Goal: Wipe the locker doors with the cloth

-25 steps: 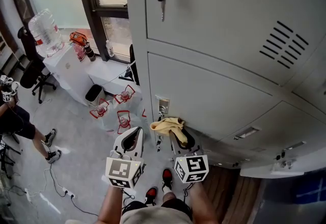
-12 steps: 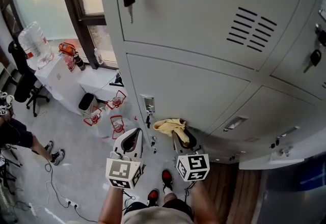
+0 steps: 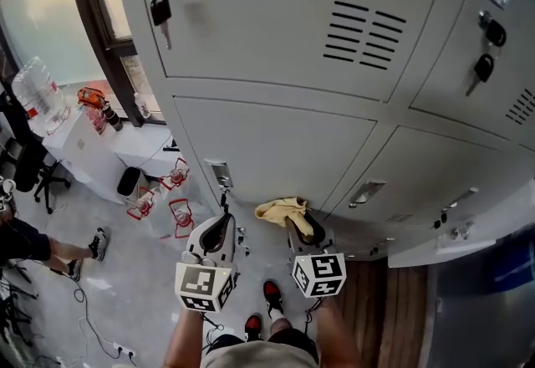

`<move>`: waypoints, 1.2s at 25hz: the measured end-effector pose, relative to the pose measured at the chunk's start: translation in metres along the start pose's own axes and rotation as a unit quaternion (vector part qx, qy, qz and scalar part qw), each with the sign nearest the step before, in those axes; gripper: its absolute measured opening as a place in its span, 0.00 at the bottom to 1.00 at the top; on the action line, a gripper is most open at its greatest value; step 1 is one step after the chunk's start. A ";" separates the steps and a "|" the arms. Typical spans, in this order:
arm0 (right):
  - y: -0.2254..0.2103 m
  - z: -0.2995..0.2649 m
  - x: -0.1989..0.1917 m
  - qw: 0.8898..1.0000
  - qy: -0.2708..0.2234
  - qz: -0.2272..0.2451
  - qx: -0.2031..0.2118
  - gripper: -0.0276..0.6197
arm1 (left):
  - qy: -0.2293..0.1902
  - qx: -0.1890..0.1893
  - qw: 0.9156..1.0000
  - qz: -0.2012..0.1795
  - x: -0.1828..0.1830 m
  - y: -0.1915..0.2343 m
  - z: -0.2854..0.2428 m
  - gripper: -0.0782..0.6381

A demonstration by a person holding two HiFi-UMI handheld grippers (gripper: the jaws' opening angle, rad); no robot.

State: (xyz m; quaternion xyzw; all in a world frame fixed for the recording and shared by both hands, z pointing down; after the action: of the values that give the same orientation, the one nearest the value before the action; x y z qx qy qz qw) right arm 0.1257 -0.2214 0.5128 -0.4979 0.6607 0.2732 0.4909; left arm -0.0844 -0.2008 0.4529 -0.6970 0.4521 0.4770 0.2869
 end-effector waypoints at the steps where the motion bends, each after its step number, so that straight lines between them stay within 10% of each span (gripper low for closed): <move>1: -0.003 0.002 0.000 1.000 0.000 -0.001 -0.004 0.26 | 0.000 -0.003 1.000 -0.001 0.000 -0.002 -0.001 0.14; 30: -0.023 0.041 -0.003 0.997 -0.019 -0.020 -0.065 0.25 | -0.008 -0.041 0.999 -0.013 0.003 -0.019 0.002 0.14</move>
State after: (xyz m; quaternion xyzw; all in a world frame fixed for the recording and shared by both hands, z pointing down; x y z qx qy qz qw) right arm 0.1623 -0.1940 0.5031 -0.5369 0.6217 0.3149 0.4754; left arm -0.0678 -0.1928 0.4486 -0.7104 0.4206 0.4967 0.2679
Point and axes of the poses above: the fingertips, and each gripper's own axes: z backward along the fingers, y to its left, x out of its top, the point moved 8 cm from there along z, backward along the fingers, and after that the axes turned 10 degrees about y, right-handed, at the moved point
